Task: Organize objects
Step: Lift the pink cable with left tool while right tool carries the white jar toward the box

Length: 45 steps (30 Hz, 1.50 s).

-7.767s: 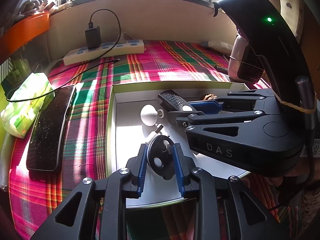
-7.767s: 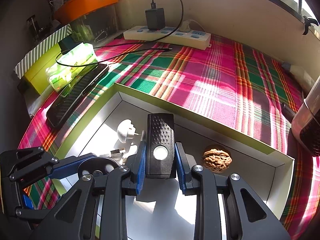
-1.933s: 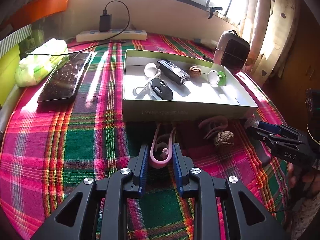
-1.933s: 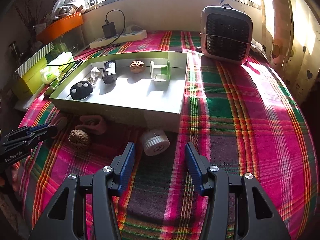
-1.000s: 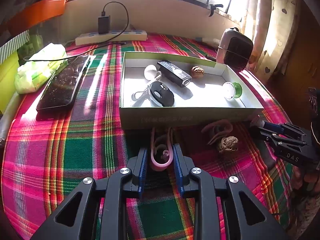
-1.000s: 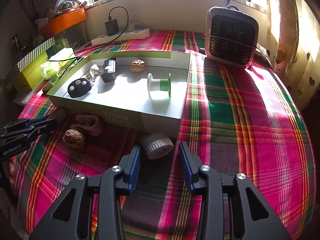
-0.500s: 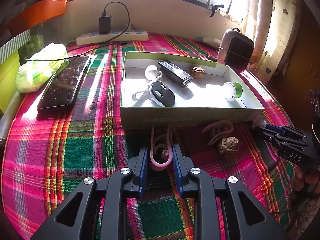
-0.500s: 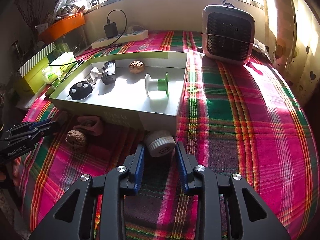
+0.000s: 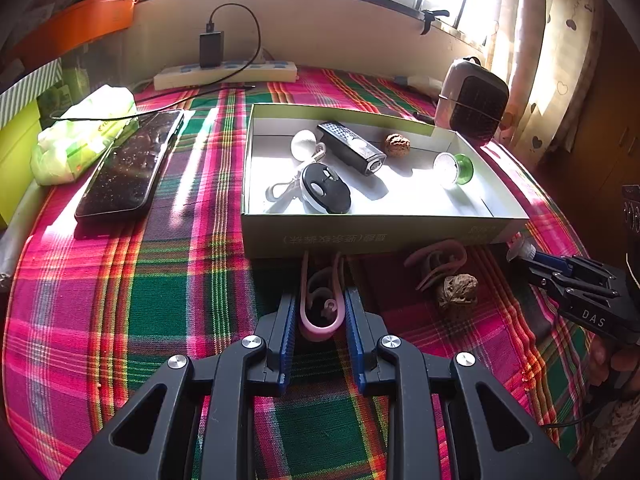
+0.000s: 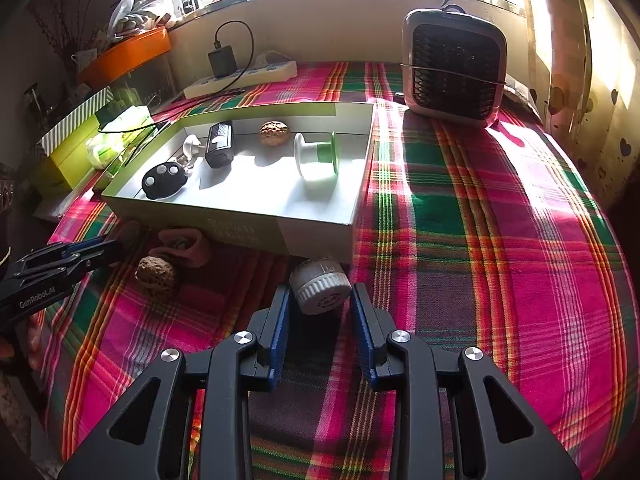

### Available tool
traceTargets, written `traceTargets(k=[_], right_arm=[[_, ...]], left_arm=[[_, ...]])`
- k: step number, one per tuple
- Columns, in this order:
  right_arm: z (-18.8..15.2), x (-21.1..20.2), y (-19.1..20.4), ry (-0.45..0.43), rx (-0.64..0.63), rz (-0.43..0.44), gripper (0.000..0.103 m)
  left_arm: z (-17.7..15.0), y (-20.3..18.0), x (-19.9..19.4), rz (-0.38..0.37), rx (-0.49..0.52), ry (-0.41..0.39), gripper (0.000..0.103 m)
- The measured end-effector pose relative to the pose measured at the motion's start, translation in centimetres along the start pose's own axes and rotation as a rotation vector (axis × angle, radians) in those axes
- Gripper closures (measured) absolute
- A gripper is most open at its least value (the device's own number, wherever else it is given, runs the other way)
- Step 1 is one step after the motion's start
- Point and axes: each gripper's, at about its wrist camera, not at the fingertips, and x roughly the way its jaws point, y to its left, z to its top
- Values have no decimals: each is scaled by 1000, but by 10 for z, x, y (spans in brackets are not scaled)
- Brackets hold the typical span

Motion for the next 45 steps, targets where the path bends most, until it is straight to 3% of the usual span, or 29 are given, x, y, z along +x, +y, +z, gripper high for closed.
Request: traceTargets(k=[20,33,45], right_arm=[[0,-10,0,-26,5,12,72],[14,-23,2,-75,-3,23,72],[20,-26,3,-95,1,36,72]], left_arm=[[2,-2,-11,-4,2,-22,82],[21,-23,-21,-42,44,-63,83],[17,-32,-16,-60,57,-43,83]])
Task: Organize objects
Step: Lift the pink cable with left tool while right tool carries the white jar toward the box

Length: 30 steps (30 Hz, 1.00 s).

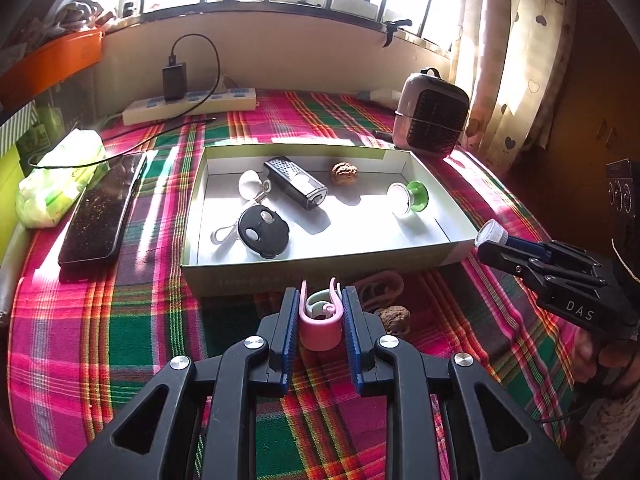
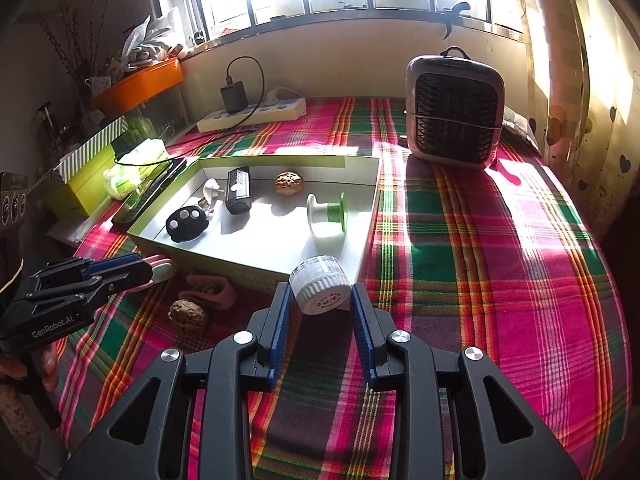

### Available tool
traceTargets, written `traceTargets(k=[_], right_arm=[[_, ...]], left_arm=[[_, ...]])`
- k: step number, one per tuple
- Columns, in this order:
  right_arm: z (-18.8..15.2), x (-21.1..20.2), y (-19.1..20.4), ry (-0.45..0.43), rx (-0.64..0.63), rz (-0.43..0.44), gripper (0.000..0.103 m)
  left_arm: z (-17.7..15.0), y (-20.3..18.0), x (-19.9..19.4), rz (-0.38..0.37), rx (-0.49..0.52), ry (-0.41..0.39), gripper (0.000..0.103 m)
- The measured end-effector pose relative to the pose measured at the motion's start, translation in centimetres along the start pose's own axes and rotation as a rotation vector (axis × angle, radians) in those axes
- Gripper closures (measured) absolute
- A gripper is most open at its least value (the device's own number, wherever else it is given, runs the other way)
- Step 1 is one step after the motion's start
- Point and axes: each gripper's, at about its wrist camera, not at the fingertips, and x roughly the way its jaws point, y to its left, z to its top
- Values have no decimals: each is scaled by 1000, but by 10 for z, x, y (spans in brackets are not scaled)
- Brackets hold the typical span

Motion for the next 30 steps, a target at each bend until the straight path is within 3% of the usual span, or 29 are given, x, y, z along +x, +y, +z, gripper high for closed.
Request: traceTargets(k=[19,30], right_arm=[[-12,9,5,35,-8,22,72],[-14,11,7,42,-9,29,72]], left_arm=[[-19,-2,18,17,16,87,82],[-17,-6,24,54,36,72,82]])
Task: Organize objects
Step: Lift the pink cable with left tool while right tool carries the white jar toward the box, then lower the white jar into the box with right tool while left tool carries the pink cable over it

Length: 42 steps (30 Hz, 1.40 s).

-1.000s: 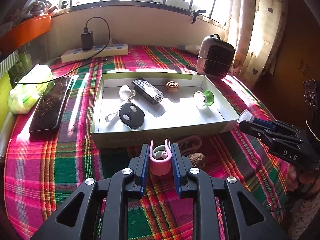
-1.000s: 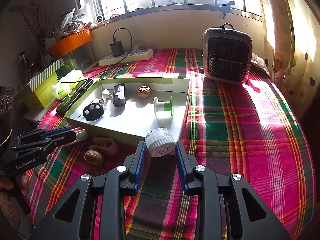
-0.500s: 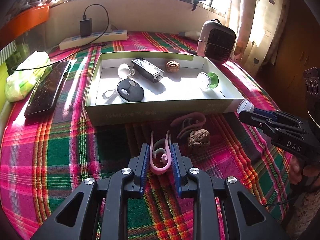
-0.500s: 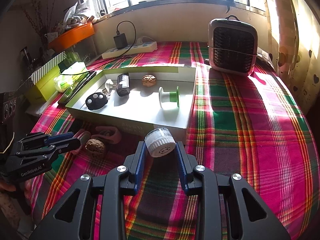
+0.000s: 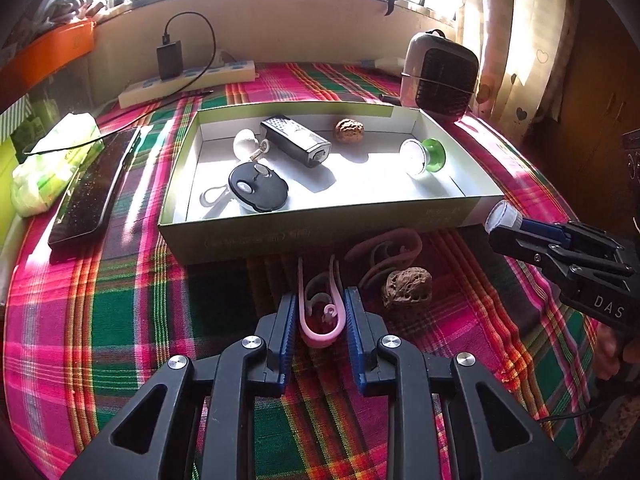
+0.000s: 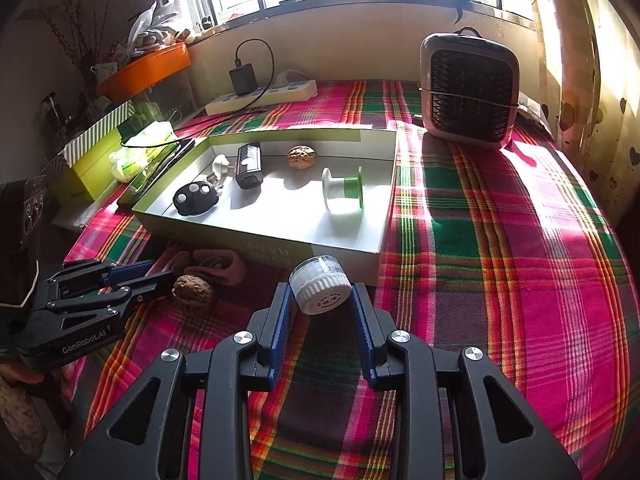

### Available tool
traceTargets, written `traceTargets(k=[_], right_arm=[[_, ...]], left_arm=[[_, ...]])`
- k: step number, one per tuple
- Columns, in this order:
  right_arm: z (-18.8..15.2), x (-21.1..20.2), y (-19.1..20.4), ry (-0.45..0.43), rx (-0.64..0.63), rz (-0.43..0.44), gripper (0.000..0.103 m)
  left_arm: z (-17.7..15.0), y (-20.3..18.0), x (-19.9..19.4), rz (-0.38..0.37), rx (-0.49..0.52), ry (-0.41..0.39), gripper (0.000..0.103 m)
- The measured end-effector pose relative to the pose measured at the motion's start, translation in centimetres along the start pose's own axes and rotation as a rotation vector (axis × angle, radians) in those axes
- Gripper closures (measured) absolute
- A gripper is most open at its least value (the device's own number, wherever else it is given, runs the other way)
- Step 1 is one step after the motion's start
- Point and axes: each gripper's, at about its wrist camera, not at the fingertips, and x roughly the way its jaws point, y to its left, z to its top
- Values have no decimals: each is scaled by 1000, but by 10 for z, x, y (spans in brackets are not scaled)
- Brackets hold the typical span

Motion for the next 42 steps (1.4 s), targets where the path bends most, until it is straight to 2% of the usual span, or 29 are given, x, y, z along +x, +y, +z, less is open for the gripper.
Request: traceTargets(k=[22,31,42], right_arm=[[6,-8,2,-22,-3,9,72],[26,-11,5,-55,-21,3,72],[68,7,-8,-62,-17,-21,72]], left_arm=[[7,1,-28,-4,-12,-77,82],[27,-4,-27,-21,7,-96,82],[51,-4,-9,-43,4,-94,82]])
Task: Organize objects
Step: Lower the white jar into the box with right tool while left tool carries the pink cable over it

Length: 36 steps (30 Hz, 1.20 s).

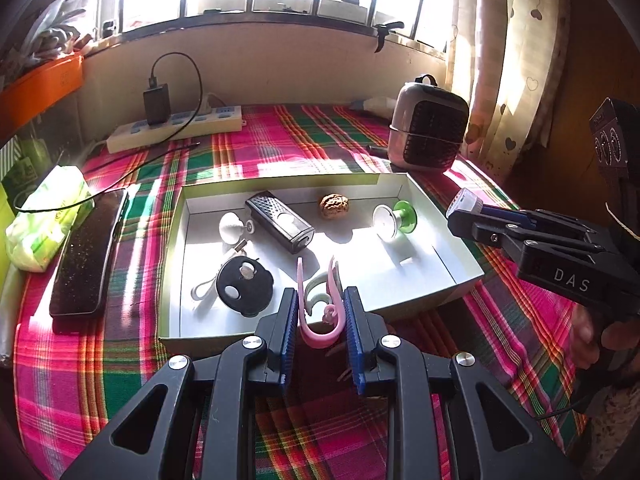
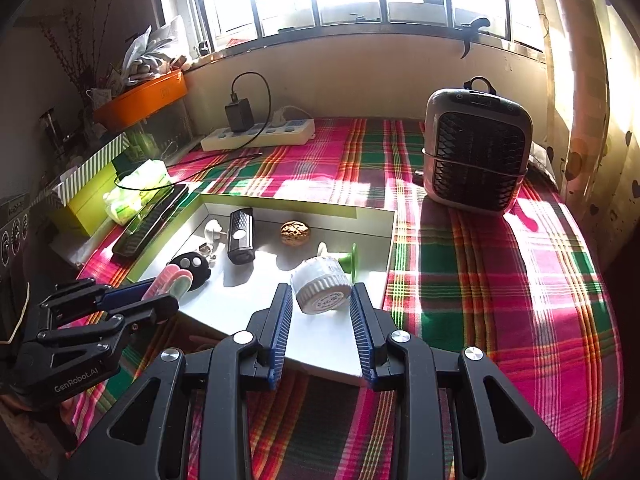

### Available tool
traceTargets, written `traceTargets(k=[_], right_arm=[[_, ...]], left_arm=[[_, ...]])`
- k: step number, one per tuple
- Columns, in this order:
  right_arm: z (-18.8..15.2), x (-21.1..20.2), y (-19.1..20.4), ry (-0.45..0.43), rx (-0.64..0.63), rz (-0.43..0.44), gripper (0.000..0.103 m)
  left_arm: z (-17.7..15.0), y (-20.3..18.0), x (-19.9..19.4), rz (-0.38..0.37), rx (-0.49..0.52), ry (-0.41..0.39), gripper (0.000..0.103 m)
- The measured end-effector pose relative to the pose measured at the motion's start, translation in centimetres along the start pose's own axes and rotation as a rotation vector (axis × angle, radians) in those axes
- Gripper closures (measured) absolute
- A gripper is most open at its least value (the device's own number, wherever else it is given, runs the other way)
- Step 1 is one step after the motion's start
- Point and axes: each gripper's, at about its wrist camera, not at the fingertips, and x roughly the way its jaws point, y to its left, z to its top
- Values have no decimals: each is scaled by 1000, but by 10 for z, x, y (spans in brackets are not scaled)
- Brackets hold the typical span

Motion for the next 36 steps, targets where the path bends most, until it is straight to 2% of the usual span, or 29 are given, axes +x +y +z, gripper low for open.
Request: traceTargets(k=[14,23,36], right_arm=[[36,55,-13,71,25,9,72],[41,82,-16,122,25,-3,72],[39,94,-18,152,29,-10,72]], left_arm=[[13,9,31,6,-21,38,82],[16,13,45,18,-22,62,82],[16,15,58,16,-33,89,82]])
